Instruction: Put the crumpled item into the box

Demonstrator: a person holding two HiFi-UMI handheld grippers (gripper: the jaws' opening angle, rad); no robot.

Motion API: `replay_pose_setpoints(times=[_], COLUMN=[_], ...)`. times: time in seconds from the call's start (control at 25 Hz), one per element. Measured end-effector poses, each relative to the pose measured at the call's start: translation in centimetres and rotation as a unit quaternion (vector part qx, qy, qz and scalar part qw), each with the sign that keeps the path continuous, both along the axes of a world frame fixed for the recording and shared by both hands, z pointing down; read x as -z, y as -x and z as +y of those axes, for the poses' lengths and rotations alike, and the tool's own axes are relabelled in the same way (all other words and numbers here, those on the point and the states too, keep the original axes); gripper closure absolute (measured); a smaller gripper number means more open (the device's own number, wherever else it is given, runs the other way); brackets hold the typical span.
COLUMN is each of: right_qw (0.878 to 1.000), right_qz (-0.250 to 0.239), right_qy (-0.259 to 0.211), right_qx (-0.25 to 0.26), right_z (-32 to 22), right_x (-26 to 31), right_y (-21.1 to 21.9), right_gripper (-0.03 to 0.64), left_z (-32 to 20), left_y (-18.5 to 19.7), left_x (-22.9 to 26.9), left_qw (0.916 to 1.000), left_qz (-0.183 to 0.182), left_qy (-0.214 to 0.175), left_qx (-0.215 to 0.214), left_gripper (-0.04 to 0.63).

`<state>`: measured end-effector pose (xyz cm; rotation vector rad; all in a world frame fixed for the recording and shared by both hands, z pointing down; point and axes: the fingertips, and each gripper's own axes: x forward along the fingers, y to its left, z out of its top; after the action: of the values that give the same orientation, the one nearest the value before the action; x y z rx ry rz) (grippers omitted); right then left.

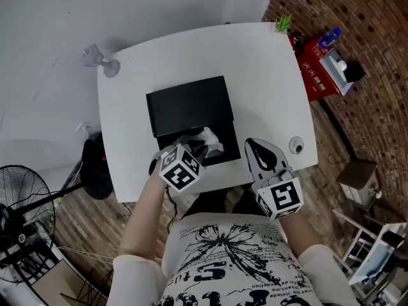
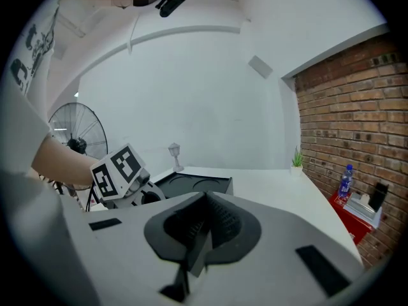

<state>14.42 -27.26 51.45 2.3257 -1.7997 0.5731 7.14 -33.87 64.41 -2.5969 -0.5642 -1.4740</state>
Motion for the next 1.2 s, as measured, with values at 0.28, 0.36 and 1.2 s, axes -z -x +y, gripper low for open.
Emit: replay_pose_setpoints(times=[0.28,0.36,1.2], right_qw=[1.0,1.0,0.996], right_qz=[-0.007,-0.009,0.078], right_qy=[0.01,0.012,-0.044], right_qx=[-0.009,-0.013,0.027], right_z=[0.8,1.0,-2.1], right_x=[-0.6,-0.6,8.9], right_y=[-0.4,-0.6,0.8], right_gripper=[0.603,0.603,0.603], left_z=[0.2,0.3,-3.3], left_y=[-1.0,-1.1,-0.8], left_x=[-0.8,-1.0,17.9], left_qw=[0.9997,0.9996,0.9512], left_qz=[-0.022,-0.026,0.272], left_qy=[0.008,0.013,-0.011], left_qx=[-0.012,-0.004,0.146], left_gripper=[0.525,0.519,0.558])
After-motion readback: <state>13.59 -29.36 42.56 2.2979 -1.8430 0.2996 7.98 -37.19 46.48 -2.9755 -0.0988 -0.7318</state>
